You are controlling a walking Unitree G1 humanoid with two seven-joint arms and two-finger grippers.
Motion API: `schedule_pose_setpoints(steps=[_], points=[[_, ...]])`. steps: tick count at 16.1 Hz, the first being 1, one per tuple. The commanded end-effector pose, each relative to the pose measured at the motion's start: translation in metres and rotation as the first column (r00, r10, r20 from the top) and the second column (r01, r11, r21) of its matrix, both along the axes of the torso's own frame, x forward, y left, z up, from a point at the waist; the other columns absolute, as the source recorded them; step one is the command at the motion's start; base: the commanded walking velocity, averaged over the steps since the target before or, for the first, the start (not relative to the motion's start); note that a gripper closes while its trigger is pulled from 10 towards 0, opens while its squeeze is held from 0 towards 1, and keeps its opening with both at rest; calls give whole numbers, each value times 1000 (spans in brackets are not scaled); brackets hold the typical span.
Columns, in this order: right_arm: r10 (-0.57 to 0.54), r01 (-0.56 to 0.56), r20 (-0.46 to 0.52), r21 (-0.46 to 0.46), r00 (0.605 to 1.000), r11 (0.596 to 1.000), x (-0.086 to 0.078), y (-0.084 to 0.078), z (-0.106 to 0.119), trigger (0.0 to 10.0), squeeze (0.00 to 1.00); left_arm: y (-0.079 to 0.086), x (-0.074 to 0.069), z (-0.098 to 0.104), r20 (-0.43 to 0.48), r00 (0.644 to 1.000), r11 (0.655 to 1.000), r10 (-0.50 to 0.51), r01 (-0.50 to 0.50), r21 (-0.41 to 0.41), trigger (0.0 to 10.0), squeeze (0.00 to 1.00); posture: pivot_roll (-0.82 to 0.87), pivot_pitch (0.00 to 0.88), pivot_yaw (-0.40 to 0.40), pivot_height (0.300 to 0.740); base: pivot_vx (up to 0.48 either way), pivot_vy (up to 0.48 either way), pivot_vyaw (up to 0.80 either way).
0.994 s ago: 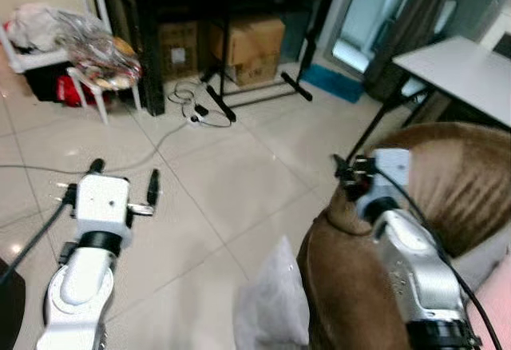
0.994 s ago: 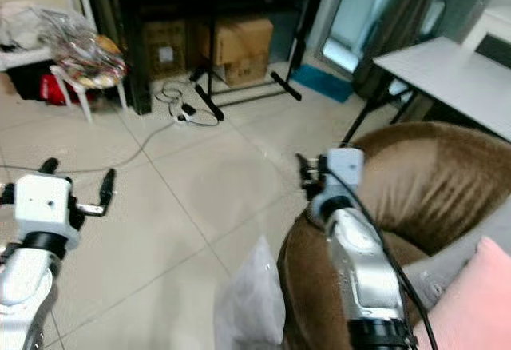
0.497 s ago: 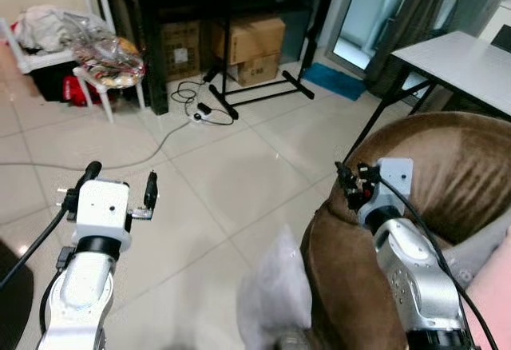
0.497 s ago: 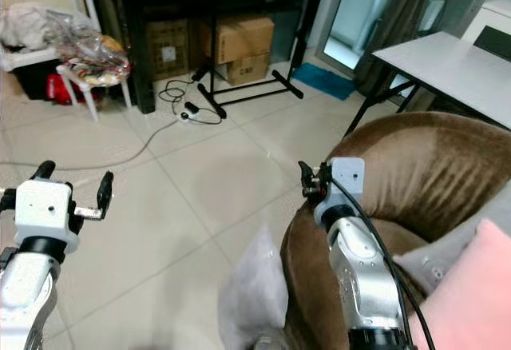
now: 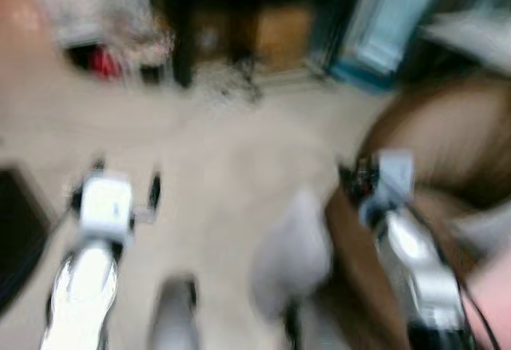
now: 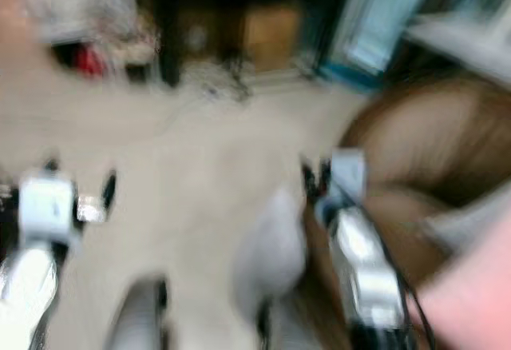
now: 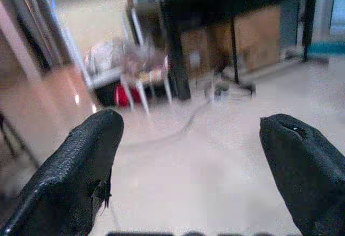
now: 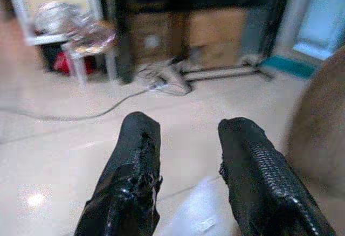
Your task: Move the pillow to the sofa from floor
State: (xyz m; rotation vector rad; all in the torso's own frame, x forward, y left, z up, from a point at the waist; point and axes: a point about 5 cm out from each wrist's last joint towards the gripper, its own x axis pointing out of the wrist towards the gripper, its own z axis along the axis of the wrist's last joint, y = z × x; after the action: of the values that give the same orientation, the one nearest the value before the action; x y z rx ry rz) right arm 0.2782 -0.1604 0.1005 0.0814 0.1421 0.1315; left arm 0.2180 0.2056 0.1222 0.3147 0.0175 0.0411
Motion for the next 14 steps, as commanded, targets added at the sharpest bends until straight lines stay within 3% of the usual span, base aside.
schedule_pose_setpoints(steps=[1,2,4,5,6,9,14], points=[[19,-19,0,9,1000,1000,1,1,1,10000,1000,-2,3,6,20,1000,1000,-19,19,-24,10000,0,-14,0,-114,550,0,0,0],[38,-38,-1,16,999,999,0,3,1,10000,1000,-2,3,6,14,1000,998,-24,24,-56,10000,980,-14,0,-114,540,0,0,0],[42,-38,40,-112,998,993,1,1,2,10000,1000,-1,3,7,22,1000,998,-17,18,-62,10000,1000,-14,0,-116,520,0,0,0],[65,-64,29,-41,997,997,0,4,0,10000,1000,0,2,6,25,1000,999,-11,12,-52,10000,1000,-13,0,-119,501,0,0,0],[48,-47,31,-25,998,999,-1,4,0,10000,1000,0,2,6,25,1000,999,-10,12,-52,10000,1000,-13,0,-119,491,0,0,0],[89,-88,14,-77,996,993,-1,4,-2,10000,1000,1,1,8,33,999,997,-9,11,-75,10000,1000,-8,0,-125,491,0,0,0],[115,-114,11,-55,993,992,-1,9,-2,10000,1000,0,0,8,34,999,996,-8,11,-85,10000,1000,-5,0,-130,491,0,0,0]])
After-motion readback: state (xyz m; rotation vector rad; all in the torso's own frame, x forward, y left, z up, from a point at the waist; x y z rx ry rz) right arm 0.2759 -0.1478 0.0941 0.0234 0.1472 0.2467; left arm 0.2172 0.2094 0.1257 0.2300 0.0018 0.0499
